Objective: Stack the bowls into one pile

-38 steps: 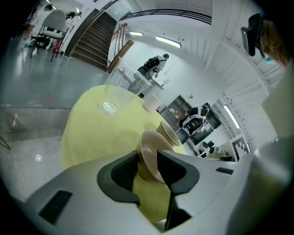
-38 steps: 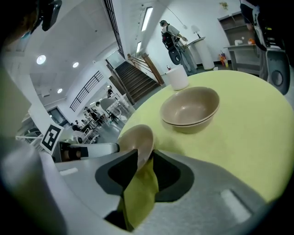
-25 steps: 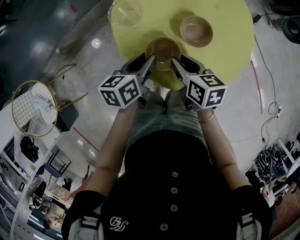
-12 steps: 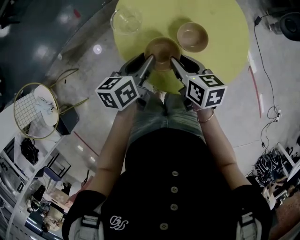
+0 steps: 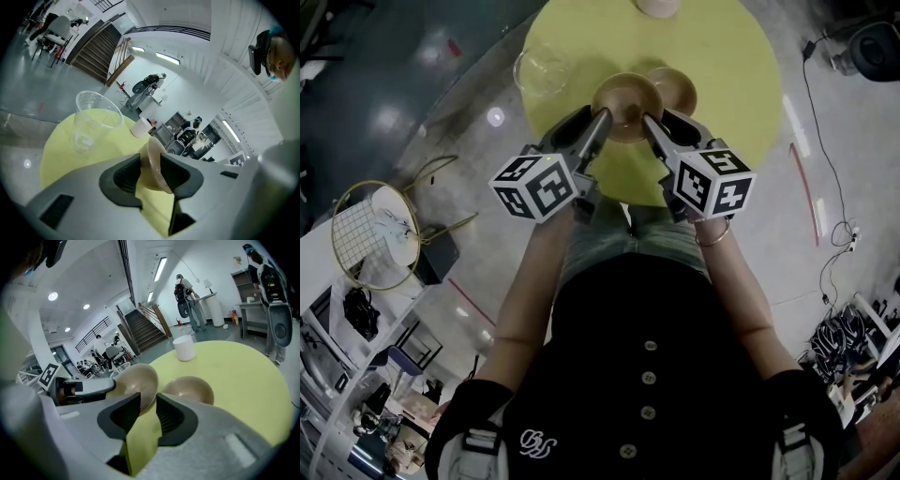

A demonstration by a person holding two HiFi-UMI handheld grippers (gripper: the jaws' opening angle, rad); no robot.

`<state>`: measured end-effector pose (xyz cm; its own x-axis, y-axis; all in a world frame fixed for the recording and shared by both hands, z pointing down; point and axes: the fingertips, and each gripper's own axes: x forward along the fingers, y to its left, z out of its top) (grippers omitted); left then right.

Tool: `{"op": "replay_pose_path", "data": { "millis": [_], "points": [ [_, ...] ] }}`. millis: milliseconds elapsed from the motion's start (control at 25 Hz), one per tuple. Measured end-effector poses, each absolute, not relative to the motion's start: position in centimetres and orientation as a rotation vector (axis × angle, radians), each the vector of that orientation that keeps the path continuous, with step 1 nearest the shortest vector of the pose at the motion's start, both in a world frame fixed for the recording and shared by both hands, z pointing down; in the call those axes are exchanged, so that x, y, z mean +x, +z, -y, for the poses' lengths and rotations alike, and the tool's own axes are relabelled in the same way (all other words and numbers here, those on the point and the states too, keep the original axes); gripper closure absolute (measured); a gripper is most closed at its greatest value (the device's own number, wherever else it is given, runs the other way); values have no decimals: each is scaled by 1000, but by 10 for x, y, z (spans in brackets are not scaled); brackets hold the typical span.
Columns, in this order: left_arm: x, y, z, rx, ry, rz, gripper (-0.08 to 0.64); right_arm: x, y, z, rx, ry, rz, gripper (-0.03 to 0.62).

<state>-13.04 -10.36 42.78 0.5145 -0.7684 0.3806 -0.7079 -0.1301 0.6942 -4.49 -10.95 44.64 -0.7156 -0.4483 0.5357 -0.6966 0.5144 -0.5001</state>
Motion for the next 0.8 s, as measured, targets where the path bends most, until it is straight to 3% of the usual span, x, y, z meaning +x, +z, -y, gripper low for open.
{"op": "replay_pose_path", "data": {
  "millis": [800],
  "points": [
    [-59,435,146,1901,3,1127,425,23,445,159,1021,1015,2381,492]
  ]
}}
